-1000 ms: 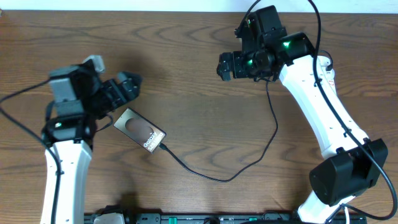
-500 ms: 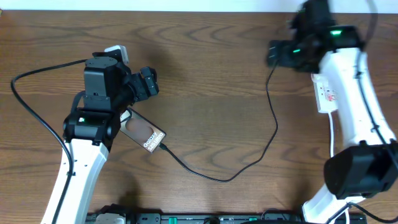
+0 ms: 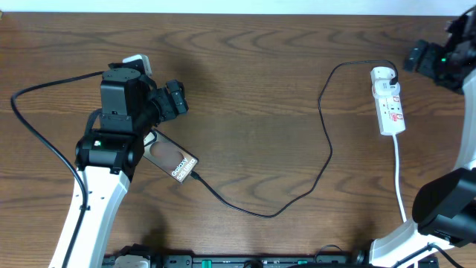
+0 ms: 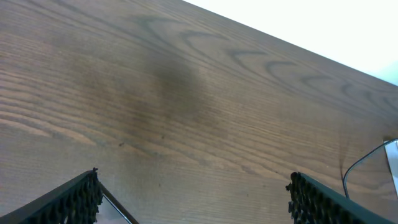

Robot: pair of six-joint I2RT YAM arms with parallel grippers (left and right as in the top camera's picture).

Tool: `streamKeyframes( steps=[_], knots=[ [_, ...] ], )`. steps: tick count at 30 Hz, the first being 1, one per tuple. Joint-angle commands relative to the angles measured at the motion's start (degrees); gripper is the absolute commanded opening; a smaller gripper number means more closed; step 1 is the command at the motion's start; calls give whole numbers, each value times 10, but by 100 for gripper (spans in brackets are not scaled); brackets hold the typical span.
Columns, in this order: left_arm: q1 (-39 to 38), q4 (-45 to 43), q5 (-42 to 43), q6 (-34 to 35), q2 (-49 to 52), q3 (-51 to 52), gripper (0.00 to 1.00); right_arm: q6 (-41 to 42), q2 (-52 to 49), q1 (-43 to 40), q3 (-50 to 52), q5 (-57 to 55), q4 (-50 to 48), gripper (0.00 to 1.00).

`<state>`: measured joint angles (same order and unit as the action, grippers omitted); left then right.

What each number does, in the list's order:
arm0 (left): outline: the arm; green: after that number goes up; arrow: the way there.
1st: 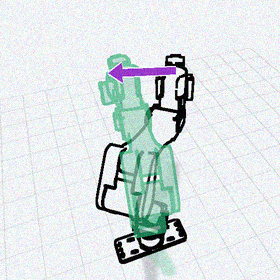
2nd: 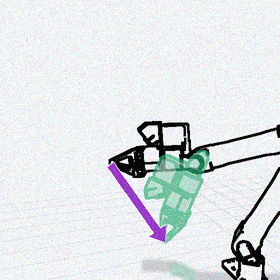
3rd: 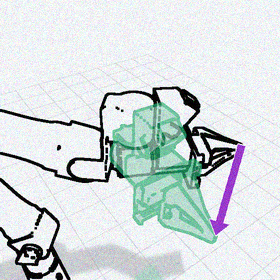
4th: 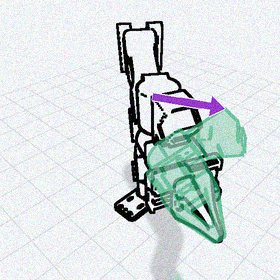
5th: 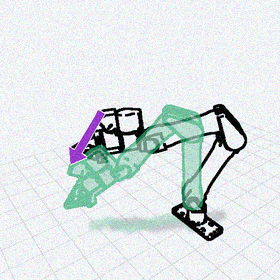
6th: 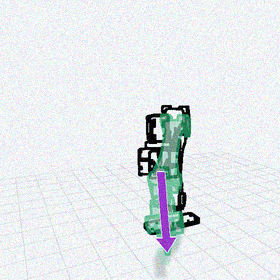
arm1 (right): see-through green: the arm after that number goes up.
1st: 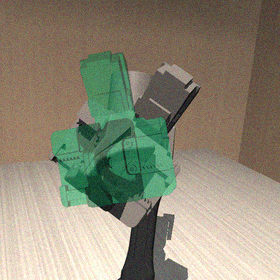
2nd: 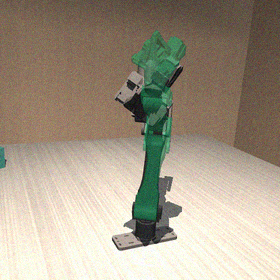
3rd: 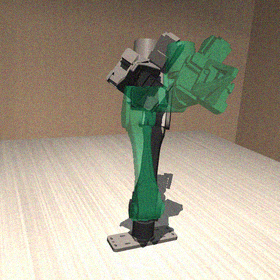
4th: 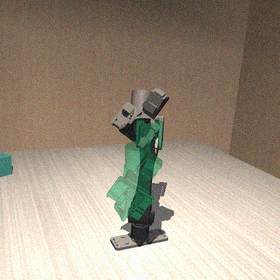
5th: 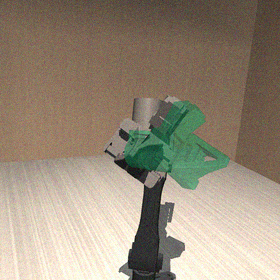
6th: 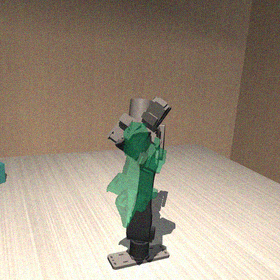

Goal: Plug charger to phone and switch on socket
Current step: 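Raise the left arm away and move the right gripper to the power strip, then position the right gripper over the power strip's orange switch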

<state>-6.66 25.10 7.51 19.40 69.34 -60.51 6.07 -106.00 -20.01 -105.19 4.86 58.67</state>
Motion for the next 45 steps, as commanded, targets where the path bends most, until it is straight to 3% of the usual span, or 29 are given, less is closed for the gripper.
streamKeyframes(
  steps=[1, 15, 45],
  knots=[
    [-2, 0, -7, -9, 11, -6, 94, -88, -23, -10, 18, 3, -19, 99],
    [-2, 3, -5, -2, 28, -6, 93, -176, -169, -10, 38, 174, -34, 99],
    [-2, 17, -5, -2, 28, -6, 93, -213, -208, -9, 38, 165, -64, 99]
  ],
)
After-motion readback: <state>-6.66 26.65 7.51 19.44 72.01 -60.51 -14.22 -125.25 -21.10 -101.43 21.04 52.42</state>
